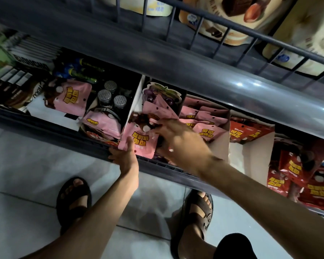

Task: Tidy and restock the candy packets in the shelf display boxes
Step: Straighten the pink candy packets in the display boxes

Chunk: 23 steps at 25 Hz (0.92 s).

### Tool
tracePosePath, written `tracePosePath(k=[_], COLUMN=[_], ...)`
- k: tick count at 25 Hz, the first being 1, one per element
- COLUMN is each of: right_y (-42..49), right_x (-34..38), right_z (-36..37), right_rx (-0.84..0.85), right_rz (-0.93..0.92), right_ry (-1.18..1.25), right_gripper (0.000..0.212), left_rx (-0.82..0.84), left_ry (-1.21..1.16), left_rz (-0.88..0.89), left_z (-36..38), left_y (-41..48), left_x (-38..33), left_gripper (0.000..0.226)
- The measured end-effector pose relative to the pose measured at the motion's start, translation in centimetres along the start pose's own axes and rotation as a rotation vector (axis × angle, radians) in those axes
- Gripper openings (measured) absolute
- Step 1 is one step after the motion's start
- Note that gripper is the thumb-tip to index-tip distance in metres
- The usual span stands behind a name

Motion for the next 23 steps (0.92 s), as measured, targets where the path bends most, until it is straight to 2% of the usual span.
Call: tracePosePath(k=[2,4,8,12,15,18,21,23], right_y=[2.4,4.0,4.7,4.3,4.4,4.6,5.1,4.7], right_x=[2.3,3.0,3.4,3.7,4.9,6.1,5.6,4.7], right_z=[3.5,5.7,6.1,5.7,4.8,5.1,3.3,0.9], right_rx=[0.268,0.34,0.291,0.302,0.213,0.181,0.068,-0.018], right_rz=[-0.056,-0.045,-0.032,-0.05,-0.155,-0.248,-0.191,-0.13], right_ry=[-0.165,-0.282,-0.361,-0.485,-0.566,-0.589,-0.538,-0.503], right_gripper=[0.088,0.097,0.071,0.06,0.044,0.05,0.03,0.031], left_rx=[0.03,0.077,0.092,0.123,0.132,0.15,0.152,0.144], left_ry=[-0.032,-0.054,-0.291,-0.317,-0.276,-0.263,-0.238,-0.224], left_rz=[0.027,0.012,-0.035,-0.059,-0.046,-0.018,-0.02,-0.007], left_z=[-0.4,-0.7,-1.2,-1.5,-1.4,-1.4,-1.5,-1.5], left_y=[0.5,0.4,-0.1,-0.1,0.3,-0.2,-0.8,-0.9], left_x=[0.5,0.7,0.6,0.9,1.3,1.3,0.7,0.6], left_gripper=[0.099,0.101,0.061,0.063,0.066,0.067,0.066,0.067])
Point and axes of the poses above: each hand's wrist, its own y-axis towards the middle knuckle, its own z-axis out of the palm, x = y × z, the point moved 6 cm from there along y, towards the middle knuckle, and after that the axes turned 7 degrees about -z, right-handed, at the moved point
